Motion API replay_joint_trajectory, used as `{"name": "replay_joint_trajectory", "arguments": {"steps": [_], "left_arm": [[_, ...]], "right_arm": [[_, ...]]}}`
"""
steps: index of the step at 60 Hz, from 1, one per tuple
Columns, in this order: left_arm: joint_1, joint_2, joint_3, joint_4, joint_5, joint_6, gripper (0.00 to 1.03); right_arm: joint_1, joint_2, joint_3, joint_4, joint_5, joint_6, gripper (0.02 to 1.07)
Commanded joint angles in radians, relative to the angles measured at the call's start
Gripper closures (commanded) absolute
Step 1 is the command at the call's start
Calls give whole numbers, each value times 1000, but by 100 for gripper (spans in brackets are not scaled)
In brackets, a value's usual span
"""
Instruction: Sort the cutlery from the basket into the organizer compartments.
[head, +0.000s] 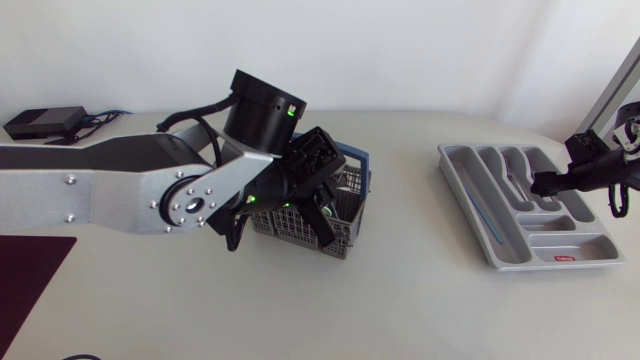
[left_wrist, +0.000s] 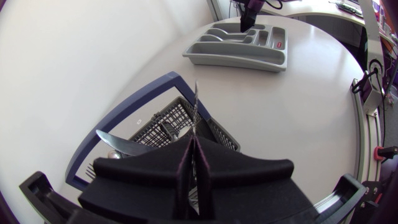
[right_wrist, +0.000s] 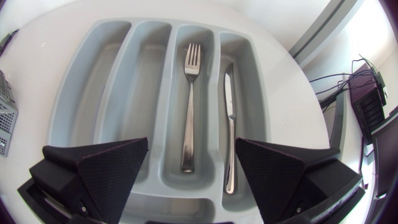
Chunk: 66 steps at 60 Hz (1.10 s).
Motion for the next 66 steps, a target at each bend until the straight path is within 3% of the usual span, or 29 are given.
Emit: {"name": "replay_joint_trajectory", "arguments": {"steps": [1,16,31,38,66], "left_arm": [[10,3,2,31,-12,1,100],[28,45,-13,66,-12,1,99],[34,64,-10,59,-14,-2,84],[36,36,8,28,-14,-8,80],[68,-119,59,-130,-12,-5,80]], "right_arm": [[6,-22,-36,10,-4,-16,6],[-1,-22,-45,16,-4,-25,6],[-1,-19,-51,23,-4,-28,6],[0,-22,-53,22,-4,-30,6],[12,-106,-94,23,-20,-33,6]]}}
